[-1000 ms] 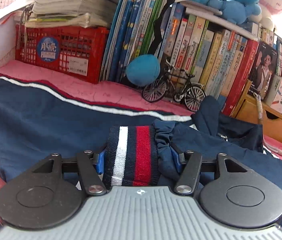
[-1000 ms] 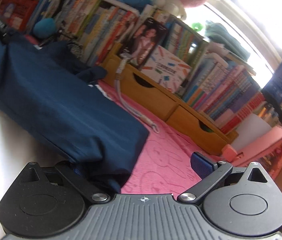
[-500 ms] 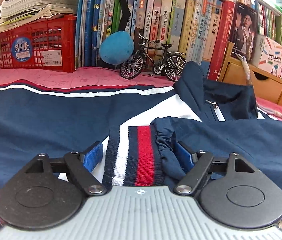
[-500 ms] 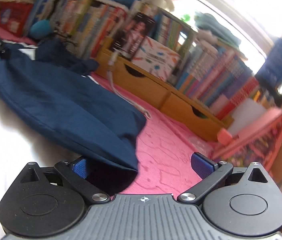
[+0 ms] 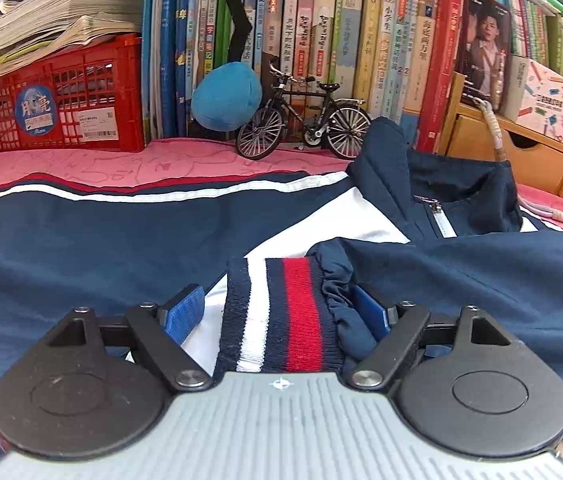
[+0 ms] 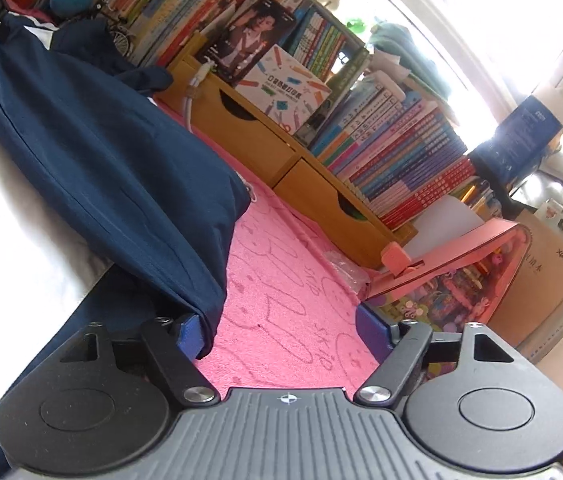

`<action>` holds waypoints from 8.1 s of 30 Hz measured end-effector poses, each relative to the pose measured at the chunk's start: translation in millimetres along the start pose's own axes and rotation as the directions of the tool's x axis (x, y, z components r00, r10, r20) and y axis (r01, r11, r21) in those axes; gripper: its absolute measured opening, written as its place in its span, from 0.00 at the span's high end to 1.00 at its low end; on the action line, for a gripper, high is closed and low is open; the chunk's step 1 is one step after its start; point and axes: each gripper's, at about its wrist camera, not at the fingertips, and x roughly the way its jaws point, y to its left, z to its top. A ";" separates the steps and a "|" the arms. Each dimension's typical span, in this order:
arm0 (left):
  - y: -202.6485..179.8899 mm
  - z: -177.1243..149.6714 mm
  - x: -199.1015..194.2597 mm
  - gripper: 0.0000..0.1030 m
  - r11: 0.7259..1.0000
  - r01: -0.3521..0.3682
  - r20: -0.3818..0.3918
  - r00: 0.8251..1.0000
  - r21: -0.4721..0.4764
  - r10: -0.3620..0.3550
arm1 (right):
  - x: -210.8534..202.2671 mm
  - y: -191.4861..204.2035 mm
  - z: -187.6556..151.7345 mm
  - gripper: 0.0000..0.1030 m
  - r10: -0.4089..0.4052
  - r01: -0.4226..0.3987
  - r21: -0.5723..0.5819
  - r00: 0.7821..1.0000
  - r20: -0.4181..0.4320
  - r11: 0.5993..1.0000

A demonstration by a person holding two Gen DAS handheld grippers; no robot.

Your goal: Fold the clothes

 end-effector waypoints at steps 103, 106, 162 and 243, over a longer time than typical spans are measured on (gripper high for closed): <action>123.2 -37.8 -114.0 0.04 0.938 0.158 0.128 0.984 -0.309 -0.123 | -13.0 166.5 215.9 0.82 0.578 -0.582 0.030 0.811 0.085 0.812; 99.9 -31.6 -109.4 0.05 0.961 0.195 0.141 0.975 -0.197 -0.169 | -2.7 114.0 208.3 0.83 0.499 -0.518 0.181 0.855 0.141 0.836; -330.6 1.9 72.9 0.28 0.794 0.436 -0.126 0.897 0.424 -0.425 | 2.6 -293.0 66.7 0.84 0.017 -0.275 0.742 0.942 0.336 0.611; -217.6 32.2 -40.9 0.65 0.755 0.502 -0.113 0.855 0.422 -0.506 | 7.5 -21.2 3.0 0.89 0.327 -0.312 0.218 0.944 -0.039 0.925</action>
